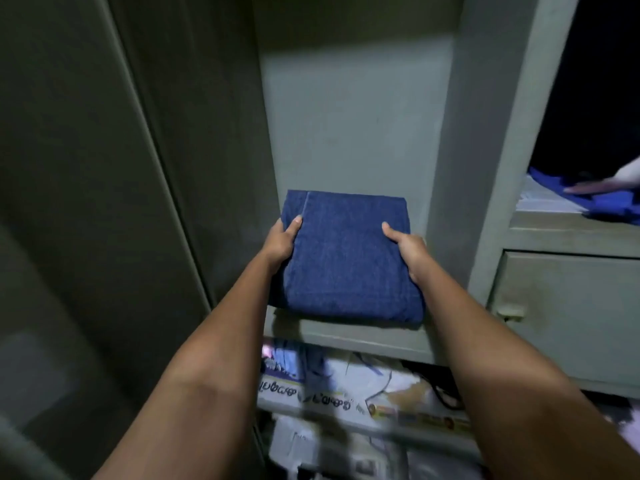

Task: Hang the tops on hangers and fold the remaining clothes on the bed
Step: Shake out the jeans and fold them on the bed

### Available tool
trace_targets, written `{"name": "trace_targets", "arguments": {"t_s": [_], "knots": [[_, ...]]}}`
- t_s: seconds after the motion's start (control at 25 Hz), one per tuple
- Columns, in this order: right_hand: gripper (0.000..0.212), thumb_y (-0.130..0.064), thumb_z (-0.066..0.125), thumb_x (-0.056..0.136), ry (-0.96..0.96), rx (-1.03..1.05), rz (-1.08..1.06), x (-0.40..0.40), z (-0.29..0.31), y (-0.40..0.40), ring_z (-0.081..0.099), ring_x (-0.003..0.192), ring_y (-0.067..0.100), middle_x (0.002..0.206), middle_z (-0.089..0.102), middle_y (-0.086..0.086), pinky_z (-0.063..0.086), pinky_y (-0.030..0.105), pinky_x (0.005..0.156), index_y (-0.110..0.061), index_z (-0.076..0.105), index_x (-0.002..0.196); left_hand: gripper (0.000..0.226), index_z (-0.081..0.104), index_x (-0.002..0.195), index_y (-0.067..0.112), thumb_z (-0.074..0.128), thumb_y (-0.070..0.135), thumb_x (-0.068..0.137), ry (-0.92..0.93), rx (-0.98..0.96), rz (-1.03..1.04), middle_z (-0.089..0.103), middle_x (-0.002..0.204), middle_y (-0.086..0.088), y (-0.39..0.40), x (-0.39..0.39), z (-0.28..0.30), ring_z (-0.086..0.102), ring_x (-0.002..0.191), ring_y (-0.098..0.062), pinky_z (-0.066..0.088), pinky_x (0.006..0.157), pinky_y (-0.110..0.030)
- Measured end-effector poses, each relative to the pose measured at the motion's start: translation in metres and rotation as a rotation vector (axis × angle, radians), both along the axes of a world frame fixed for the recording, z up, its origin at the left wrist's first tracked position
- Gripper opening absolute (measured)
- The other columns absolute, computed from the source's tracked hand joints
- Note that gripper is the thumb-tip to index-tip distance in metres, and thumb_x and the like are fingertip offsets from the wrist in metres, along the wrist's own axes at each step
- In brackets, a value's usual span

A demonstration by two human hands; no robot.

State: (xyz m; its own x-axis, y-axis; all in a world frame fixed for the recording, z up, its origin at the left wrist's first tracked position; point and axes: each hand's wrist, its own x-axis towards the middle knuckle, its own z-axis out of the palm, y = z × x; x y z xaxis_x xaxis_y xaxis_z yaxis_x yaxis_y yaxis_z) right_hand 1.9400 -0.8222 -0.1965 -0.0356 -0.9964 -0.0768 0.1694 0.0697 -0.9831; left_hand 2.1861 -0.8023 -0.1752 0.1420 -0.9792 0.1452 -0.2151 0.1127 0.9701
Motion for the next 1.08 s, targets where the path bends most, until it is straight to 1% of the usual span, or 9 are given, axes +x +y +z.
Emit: {"name": "trace_targets", "arguments": {"t_s": [0.08,0.12,0.2,0.24,0.32,0.44,0.52,0.76,1.08], "knots": [[0.095,-0.062,0.077,0.065,0.232,0.102,-0.075,-0.001,-0.010,-0.025,0.062,0.108,0.028,0.127,0.060,0.008,0.049,0.039,0.094,-0.008,0.045,0.136,0.070,0.045,0.138,0.015,0.046,0.064,0.088,-0.248,0.140,0.035,0.055,0.134,-0.008,-0.043,0.005,-0.018,0.052,0.123,-0.029,0.039,0.106,-0.042],[0.097,-0.062,0.071,0.072,0.454,0.150,-0.144,-0.001,-0.016,-0.036,0.054,0.119,0.032,0.135,0.052,0.009,0.044,0.041,0.100,-0.009,0.033,0.144,0.070,0.041,0.141,0.016,0.041,0.064,0.089,-0.474,0.226,0.099,0.050,0.139,-0.010,-0.059,0.005,-0.027,0.047,0.127,-0.031,0.034,0.109,-0.043],[0.074,-0.046,0.053,0.092,0.912,0.123,-0.287,0.004,-0.022,-0.058,0.038,0.132,0.035,0.146,0.038,0.016,0.034,0.041,0.107,-0.009,0.021,0.148,0.057,0.036,0.143,0.018,0.032,0.052,0.098,-0.875,0.225,0.255,0.043,0.145,-0.011,-0.081,-0.007,-0.033,0.041,0.132,-0.031,0.028,0.109,-0.044],[0.063,-0.037,0.046,0.097,1.017,0.045,-0.296,0.011,-0.020,-0.065,0.034,0.135,0.033,0.147,0.035,0.017,0.029,0.040,0.109,-0.008,0.023,0.147,0.051,0.036,0.143,0.018,0.030,0.045,0.101,-0.938,0.111,0.244,0.043,0.145,-0.010,-0.087,-0.017,-0.031,0.039,0.133,-0.030,0.025,0.110,-0.044],[0.051,-0.024,0.036,0.101,1.112,-0.082,-0.231,0.032,-0.018,-0.079,0.027,0.139,0.030,0.150,0.032,0.016,0.021,0.036,0.114,-0.006,0.026,0.147,0.045,0.034,0.145,0.020,0.026,0.035,0.103,-0.967,-0.097,0.044,0.039,0.149,-0.006,-0.099,-0.036,-0.034,0.033,0.138,-0.025,0.016,0.115,-0.044],[0.052,-0.025,0.023,0.104,1.288,-0.027,-0.017,0.061,-0.051,-0.091,0.007,0.147,0.025,0.160,0.013,0.009,0.006,0.039,0.119,-0.009,0.014,0.152,0.051,0.013,0.153,0.020,0.017,0.036,0.105,-1.068,0.010,-0.215,0.010,0.161,0.001,-0.113,-0.048,-0.074,0.006,0.148,-0.021,0.000,0.118,-0.043],[0.055,-0.035,0.013,0.104,1.477,0.011,0.025,0.066,-0.077,-0.089,-0.006,0.148,0.021,0.161,-0.002,0.004,-0.006,0.039,0.119,-0.014,0.001,0.154,0.056,-0.001,0.153,0.021,0.014,0.041,0.104,-1.131,0.088,-0.226,-0.008,0.161,0.004,-0.117,-0.044,-0.100,-0.008,0.148,-0.018,-0.004,0.119,-0.041],[0.071,-0.054,0.009,0.099,1.523,0.076,-0.085,0.060,-0.083,-0.092,-0.013,0.147,0.022,0.160,-0.009,0.007,-0.007,0.043,0.119,-0.010,-0.005,0.153,0.080,-0.006,0.153,0.018,0.023,0.065,0.094,-1.041,0.157,-0.144,-0.014,0.160,-0.001,-0.135,-0.029,-0.107,-0.011,0.147,-0.020,-0.001,0.120,-0.038],[0.077,-0.060,0.013,0.097,1.505,0.032,-0.029,0.046,-0.082,-0.067,-0.012,0.147,0.022,0.161,-0.008,0.007,-0.005,0.042,0.118,-0.010,-0.002,0.153,0.085,-0.009,0.152,0.014,0.021,0.067,0.093,-1.031,0.204,-0.144,-0.013,0.160,-0.004,-0.112,-0.026,-0.101,-0.009,0.148,-0.021,-0.002,0.119,-0.040]]}}
